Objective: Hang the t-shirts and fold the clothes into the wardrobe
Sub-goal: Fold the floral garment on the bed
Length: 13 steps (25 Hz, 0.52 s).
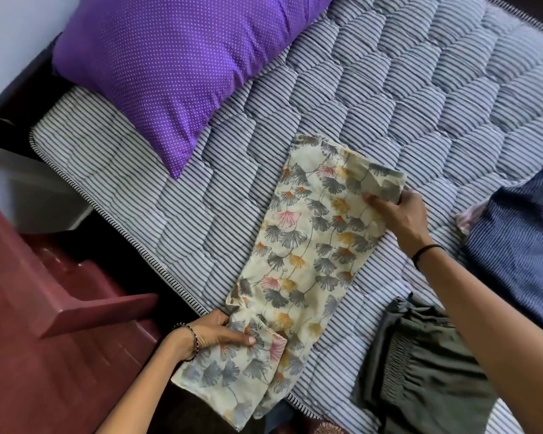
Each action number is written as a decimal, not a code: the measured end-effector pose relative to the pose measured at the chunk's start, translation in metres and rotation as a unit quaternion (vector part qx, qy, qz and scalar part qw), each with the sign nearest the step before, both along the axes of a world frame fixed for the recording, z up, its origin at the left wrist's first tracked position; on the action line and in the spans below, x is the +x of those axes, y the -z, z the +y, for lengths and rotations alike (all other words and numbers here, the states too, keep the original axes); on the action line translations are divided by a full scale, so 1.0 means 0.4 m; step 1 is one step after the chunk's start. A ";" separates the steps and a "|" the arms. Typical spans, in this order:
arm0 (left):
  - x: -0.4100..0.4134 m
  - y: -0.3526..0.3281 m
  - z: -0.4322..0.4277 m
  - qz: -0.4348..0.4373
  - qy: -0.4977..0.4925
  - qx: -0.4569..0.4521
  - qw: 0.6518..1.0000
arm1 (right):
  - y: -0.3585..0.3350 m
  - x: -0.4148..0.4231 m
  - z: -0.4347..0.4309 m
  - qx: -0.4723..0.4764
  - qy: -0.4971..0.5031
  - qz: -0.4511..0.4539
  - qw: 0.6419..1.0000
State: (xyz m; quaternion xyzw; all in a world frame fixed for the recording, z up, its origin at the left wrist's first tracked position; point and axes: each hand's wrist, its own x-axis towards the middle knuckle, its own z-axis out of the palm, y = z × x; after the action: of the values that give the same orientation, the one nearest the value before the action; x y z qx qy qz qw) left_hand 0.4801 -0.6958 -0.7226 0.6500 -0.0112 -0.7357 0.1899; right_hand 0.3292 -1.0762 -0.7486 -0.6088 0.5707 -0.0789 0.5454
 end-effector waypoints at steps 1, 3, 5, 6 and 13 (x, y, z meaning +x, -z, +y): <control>0.005 0.003 0.003 -0.001 0.014 0.003 1.000 | -0.003 -0.001 -0.005 0.017 -0.003 -0.033 0.999; 0.016 0.010 0.013 -0.010 0.046 0.003 0.999 | -0.015 0.001 -0.005 0.055 -0.003 -0.099 0.994; 0.029 0.009 0.007 -0.016 0.076 0.004 0.997 | -0.023 0.010 -0.008 0.076 0.017 -0.134 0.988; 0.034 0.010 -0.005 -0.018 0.078 -0.004 0.997 | -0.029 0.014 -0.015 0.077 0.035 -0.143 0.986; 0.083 -0.007 -0.194 -0.077 0.018 -0.111 0.991 | -0.042 -0.006 -0.151 0.061 0.217 -0.211 0.951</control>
State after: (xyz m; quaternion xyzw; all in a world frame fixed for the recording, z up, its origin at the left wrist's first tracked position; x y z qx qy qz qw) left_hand 0.5132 -0.7735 -0.7198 0.6792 -0.1190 -0.6811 0.2460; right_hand 0.3267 -1.1364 -0.7319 -0.4052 0.5651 -0.2870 0.6589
